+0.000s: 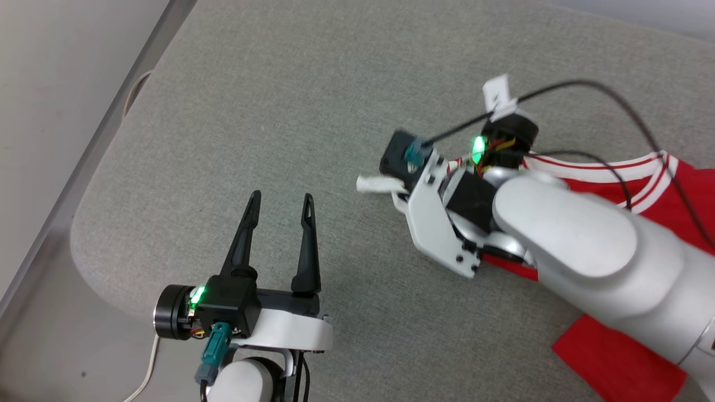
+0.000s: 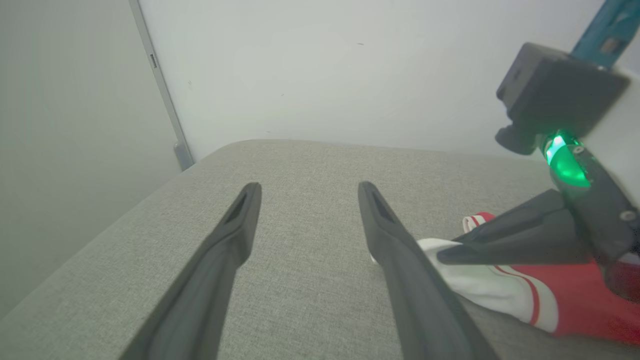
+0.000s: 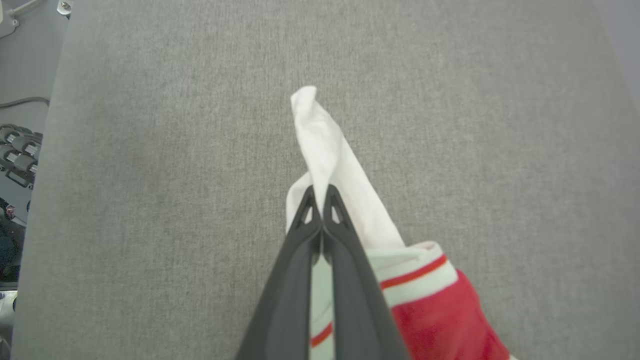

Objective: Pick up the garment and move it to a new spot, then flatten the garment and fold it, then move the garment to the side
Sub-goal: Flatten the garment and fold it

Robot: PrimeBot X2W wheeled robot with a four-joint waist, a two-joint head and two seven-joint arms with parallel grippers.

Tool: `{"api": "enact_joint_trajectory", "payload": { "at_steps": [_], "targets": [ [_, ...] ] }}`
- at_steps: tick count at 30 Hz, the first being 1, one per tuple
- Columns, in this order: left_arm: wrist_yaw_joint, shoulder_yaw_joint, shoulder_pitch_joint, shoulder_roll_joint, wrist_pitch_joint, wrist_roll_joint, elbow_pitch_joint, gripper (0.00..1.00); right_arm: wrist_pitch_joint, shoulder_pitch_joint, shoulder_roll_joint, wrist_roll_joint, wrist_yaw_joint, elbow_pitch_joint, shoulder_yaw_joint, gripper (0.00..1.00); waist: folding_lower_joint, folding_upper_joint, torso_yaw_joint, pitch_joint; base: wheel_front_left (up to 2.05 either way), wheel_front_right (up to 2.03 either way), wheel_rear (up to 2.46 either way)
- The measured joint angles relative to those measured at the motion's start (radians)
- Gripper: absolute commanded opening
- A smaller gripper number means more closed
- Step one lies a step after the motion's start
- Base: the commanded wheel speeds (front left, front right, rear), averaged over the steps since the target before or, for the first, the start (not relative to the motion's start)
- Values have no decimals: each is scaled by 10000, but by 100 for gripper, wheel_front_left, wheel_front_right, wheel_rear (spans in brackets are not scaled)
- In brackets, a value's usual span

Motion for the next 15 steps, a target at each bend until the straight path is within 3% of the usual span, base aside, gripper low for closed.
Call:
{"api": "enact_joint_trajectory", "payload": {
  "at_steps": [5, 10, 11, 12, 13, 15],
  "targets": [
    [136, -123, -122, 0, 2, -121, -2, 100, 1041, 678, -2, -675, -2, 219, 10, 0, -1, 0, 228, 304, 0, 0, 0],
    [211, -111, -175, -2, 2, -134, 10, 100, 1216, 725, -21, -550, -4, 309, -44, 0, 0, 0, 223, 378, 0, 0, 0],
    [213, -84, -174, -2, 0, -128, 21, 100, 1137, 709, -17, -420, -4, 351, -36, 13, 0, 0, 181, 365, 0, 0, 0],
    [211, -59, -174, 0, 0, -109, 40, 100, 986, 672, -13, -334, -2, 397, -25, 46, -1, 0, 137, 344, 0, 0, 0],
    [205, -36, -173, -2, 2, -88, 69, 100, 790, 607, -15, -240, 2, 451, -2, 100, -1, 0, 95, 308, 0, 0, 0],
    [190, 42, -165, -6, 2, -6, 96, 100, 347, 471, -52, 65, 0, 464, 8, 100, -1, 0, 4, 215, 0, 0, 0]
  ]
}}
